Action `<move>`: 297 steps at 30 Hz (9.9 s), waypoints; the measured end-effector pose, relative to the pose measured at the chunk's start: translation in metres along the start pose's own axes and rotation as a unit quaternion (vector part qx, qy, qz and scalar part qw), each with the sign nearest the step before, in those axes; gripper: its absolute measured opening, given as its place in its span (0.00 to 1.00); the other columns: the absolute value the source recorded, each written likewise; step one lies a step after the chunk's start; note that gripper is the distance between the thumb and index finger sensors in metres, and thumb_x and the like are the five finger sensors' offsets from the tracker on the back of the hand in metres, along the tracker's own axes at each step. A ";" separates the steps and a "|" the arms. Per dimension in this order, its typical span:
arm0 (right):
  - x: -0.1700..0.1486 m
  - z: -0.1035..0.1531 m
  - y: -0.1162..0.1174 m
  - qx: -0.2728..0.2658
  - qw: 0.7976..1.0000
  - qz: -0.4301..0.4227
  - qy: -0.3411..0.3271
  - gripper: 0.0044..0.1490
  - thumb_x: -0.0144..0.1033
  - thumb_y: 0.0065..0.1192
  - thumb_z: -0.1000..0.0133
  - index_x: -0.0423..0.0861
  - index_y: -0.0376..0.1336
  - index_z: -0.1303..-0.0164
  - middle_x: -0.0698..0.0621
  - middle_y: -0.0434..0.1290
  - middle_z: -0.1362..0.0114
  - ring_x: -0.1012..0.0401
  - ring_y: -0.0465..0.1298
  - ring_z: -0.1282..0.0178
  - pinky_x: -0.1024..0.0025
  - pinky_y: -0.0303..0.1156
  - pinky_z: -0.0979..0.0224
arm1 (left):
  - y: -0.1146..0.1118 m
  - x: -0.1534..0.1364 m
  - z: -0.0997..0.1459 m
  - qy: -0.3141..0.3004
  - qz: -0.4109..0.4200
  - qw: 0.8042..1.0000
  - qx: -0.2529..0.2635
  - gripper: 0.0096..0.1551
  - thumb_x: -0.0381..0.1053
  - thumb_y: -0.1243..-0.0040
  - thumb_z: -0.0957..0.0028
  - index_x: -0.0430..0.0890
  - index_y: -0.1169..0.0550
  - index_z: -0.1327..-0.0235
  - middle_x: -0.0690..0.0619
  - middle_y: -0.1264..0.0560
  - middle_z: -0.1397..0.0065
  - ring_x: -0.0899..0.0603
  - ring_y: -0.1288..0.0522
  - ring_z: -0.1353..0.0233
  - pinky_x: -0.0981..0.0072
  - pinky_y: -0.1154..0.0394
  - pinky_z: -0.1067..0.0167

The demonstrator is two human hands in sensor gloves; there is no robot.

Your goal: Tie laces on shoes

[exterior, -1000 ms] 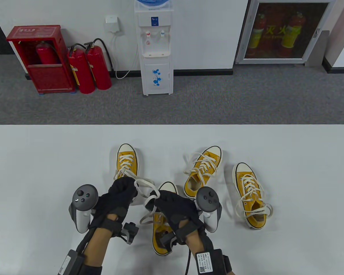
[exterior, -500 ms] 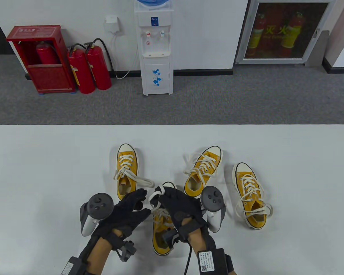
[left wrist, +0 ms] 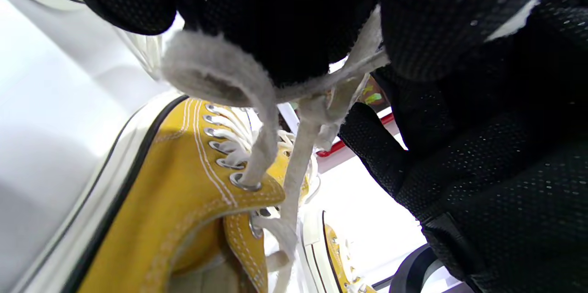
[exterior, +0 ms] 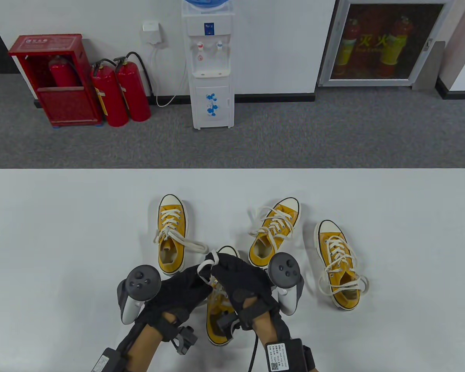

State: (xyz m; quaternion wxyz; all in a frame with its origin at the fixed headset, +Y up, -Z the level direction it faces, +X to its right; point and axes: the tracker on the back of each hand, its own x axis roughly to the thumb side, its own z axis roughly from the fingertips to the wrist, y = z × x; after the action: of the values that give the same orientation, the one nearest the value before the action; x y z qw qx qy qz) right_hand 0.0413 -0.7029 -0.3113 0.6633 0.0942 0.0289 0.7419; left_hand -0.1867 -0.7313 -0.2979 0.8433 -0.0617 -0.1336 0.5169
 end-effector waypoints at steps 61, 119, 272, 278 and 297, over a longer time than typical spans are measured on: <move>-0.028 -0.008 -0.037 -0.079 0.994 0.066 0.048 0.33 0.43 0.70 0.49 0.49 0.67 0.32 0.44 0.53 0.19 0.49 0.68 0.32 0.40 0.55 0.26 | 0.007 -0.003 0.004 -0.003 0.247 0.969 -0.012 0.19 0.53 0.35 0.49 0.57 0.27 0.46 0.54 0.20 0.37 0.43 0.13 0.44 0.36 0.24 0.38; -0.024 -0.005 0.022 0.141 0.978 0.149 0.022 0.34 0.52 0.73 0.52 0.48 0.73 0.37 0.47 0.74 0.30 0.47 0.74 0.32 0.27 0.46 0.24 | 0.019 -0.020 0.007 0.017 0.244 0.967 0.065 0.19 0.50 0.31 0.50 0.58 0.25 0.47 0.54 0.20 0.35 0.48 0.15 0.59 0.43 0.22 0.46; -0.044 0.026 -0.036 0.124 0.877 0.449 0.119 0.43 0.48 0.74 0.52 0.46 0.63 0.26 0.45 0.53 0.17 0.42 0.58 0.20 0.32 0.45 0.22 | 0.120 -0.079 0.063 0.166 -0.055 0.963 0.205 0.22 0.52 0.39 0.49 0.54 0.28 0.42 0.53 0.17 0.48 0.49 0.16 0.66 0.42 0.20 0.50; -0.059 0.033 -0.011 0.162 0.852 0.485 0.113 0.45 0.48 0.76 0.54 0.48 0.63 0.26 0.46 0.47 0.16 0.41 0.49 0.16 0.30 0.39 0.22 | 0.119 -0.078 0.063 0.166 -0.064 0.963 0.203 0.22 0.52 0.39 0.49 0.54 0.28 0.42 0.53 0.17 0.49 0.49 0.16 0.66 0.43 0.20 0.50; -0.038 0.039 -0.060 0.107 0.962 0.230 0.105 0.26 0.51 0.73 0.52 0.45 0.78 0.53 0.46 0.66 0.24 0.42 0.64 0.22 0.30 0.47 0.23 | 0.118 -0.079 0.064 0.176 -0.051 0.960 0.209 0.22 0.53 0.39 0.49 0.55 0.28 0.42 0.53 0.17 0.50 0.49 0.16 0.68 0.43 0.20 0.51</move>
State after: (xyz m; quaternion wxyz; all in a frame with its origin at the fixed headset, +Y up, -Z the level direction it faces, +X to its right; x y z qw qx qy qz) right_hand 0.1103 -0.7361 -0.2872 0.4542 0.0906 0.1553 0.8726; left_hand -0.3407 -0.7497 -0.2780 0.8729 0.0328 0.1253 0.4704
